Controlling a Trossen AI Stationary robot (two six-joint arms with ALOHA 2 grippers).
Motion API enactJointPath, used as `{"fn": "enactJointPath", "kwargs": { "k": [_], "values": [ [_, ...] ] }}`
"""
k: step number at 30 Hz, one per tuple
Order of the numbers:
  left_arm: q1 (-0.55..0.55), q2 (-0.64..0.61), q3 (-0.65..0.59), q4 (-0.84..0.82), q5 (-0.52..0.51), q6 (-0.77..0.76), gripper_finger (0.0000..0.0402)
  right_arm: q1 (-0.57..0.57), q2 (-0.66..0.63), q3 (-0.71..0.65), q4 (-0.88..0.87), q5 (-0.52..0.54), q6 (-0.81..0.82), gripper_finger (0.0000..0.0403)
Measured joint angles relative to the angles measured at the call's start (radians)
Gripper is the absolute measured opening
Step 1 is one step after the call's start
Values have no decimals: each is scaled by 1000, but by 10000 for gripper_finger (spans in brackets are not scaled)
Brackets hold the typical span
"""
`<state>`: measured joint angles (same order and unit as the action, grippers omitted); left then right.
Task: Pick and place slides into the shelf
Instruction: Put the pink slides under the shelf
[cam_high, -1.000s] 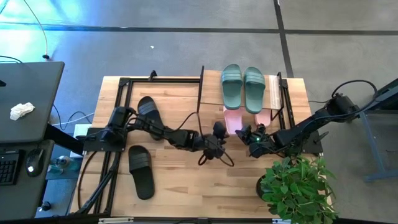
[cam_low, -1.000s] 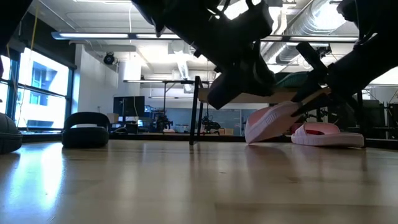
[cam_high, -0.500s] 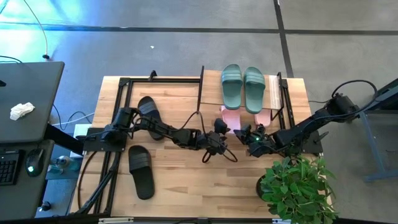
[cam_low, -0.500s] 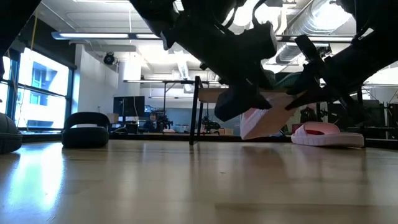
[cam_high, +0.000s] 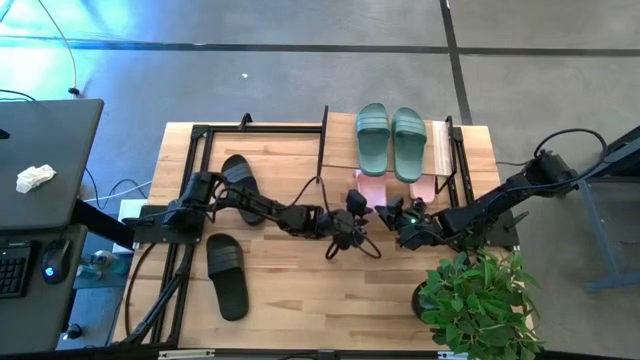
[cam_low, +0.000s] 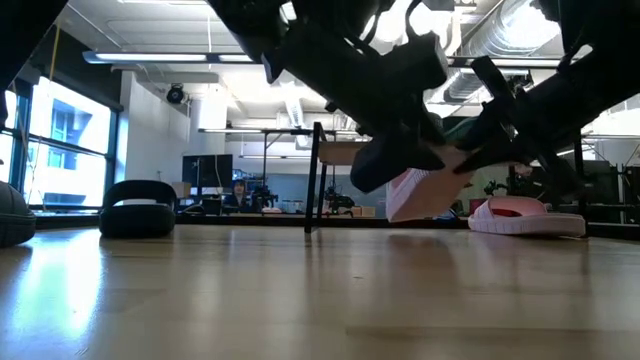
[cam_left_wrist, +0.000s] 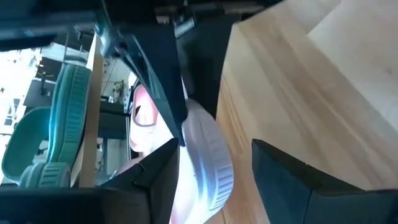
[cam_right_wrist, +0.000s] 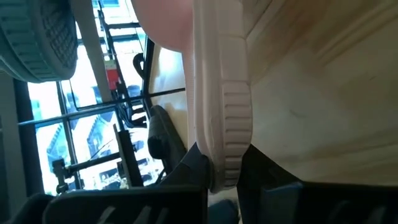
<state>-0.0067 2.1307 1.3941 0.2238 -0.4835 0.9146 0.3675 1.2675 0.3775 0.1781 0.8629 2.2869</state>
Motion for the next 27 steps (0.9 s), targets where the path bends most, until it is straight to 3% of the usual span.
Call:
{"fn": "enactJointPath", "kwargs": {
  "k": [5,13,17,24,27],
  "values": [
    [3,0,0,7,-37,0,193,-1,0,0,30,-1,-9,15],
    [14,0,0,13,-6,-2,199,-1,0,0,62,1,-16,15],
    [14,0,0,18,-7,6,155,-1,0,0,60,-1,-17,15],
    [13,0,0,7,1,-7,34,-1,0,0,55,-2,-21,21],
    [13,0,0,8,0,-9,28,-1,0,0,56,-2,-47,25]
  ]
}}
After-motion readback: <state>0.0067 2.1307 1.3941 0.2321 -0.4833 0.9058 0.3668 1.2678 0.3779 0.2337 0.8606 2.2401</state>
